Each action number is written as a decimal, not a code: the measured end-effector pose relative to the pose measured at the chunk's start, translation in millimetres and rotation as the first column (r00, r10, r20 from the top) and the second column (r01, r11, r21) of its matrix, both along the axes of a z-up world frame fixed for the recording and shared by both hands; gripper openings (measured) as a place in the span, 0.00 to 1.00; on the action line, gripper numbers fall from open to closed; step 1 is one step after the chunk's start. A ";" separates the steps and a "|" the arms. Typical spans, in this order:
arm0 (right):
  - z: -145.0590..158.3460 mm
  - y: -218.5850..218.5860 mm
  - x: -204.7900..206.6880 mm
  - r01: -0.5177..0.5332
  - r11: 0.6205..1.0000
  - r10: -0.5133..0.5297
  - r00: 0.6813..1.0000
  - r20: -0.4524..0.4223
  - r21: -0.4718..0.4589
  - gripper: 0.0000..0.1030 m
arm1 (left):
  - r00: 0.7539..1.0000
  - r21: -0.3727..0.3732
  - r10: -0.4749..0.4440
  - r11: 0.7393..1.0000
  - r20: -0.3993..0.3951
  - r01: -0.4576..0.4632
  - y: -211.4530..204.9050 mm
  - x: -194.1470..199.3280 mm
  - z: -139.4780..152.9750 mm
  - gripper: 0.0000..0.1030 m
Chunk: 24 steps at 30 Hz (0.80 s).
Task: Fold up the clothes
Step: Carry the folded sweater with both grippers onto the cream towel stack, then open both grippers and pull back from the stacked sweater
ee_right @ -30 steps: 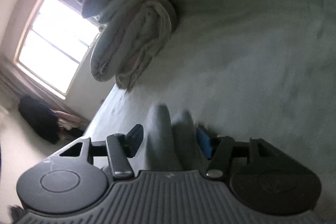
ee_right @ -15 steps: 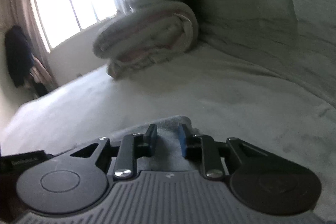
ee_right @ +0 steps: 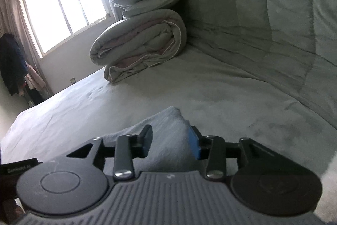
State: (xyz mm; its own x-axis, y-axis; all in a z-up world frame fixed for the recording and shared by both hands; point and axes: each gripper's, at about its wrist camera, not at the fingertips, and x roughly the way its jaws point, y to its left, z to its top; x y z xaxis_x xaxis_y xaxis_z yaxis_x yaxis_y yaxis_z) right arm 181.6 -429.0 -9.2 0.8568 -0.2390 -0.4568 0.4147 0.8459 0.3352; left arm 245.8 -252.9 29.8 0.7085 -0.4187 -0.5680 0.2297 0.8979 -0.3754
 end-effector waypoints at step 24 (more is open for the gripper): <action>30.2 95.7 -135.4 0.066 0.997 -0.066 0.998 -0.008 0.040 0.87 | 0.987 0.246 -0.121 0.959 -0.102 0.142 49.4 -134.2 43.6 0.99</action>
State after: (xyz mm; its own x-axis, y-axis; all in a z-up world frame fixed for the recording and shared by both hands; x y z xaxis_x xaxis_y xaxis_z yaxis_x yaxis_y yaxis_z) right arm 46.2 -333.3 20.9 0.8369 -0.2761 -0.4725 0.4712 0.8028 0.3654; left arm 111.6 -203.5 73.4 0.6014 -0.3404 -0.7228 0.3292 0.9299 -0.1640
